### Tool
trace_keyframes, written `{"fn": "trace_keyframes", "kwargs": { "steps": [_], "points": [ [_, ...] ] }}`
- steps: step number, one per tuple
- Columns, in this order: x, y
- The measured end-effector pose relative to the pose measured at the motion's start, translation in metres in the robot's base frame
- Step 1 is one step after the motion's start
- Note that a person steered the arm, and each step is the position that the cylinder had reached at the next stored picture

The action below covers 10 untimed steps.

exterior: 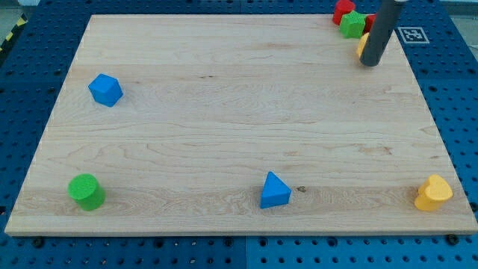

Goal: Move the arm to the center left of the board

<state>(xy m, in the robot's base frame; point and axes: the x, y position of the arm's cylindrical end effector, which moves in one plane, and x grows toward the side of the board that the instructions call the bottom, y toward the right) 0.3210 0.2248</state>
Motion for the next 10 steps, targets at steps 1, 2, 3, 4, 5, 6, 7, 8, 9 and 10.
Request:
{"fn": "trace_keyframes", "kwargs": {
  "steps": [1, 2, 3, 4, 5, 6, 7, 8, 9, 10],
  "points": [
    [-0.013, 0.008],
    [-0.002, 0.002],
    [0.062, -0.069],
    [0.087, -0.134],
    [0.087, -0.138],
    [0.087, -0.138],
    [0.087, -0.145],
    [0.084, -0.157],
    [0.047, -0.235],
    [0.019, -0.351]
  ]
}}
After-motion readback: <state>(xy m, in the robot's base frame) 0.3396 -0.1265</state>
